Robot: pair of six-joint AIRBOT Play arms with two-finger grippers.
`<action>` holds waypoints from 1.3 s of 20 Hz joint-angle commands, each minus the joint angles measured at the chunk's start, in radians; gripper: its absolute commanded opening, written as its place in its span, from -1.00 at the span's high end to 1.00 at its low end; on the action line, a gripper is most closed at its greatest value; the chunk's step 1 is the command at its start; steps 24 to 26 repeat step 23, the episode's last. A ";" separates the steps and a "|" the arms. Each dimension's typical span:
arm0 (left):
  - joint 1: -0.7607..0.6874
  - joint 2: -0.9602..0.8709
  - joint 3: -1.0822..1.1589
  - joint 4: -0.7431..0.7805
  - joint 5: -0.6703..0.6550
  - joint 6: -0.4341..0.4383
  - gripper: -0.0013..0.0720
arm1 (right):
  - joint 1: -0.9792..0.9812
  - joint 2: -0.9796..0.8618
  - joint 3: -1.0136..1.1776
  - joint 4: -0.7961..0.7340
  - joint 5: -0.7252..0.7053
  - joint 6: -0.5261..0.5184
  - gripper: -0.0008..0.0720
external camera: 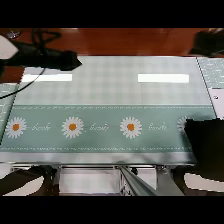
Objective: Fold the shirts.
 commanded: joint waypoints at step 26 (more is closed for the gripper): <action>0.019 -0.161 -0.005 0.193 -0.045 -0.108 0.87 | 0.126 -0.130 -0.314 -0.247 -0.003 0.191 0.92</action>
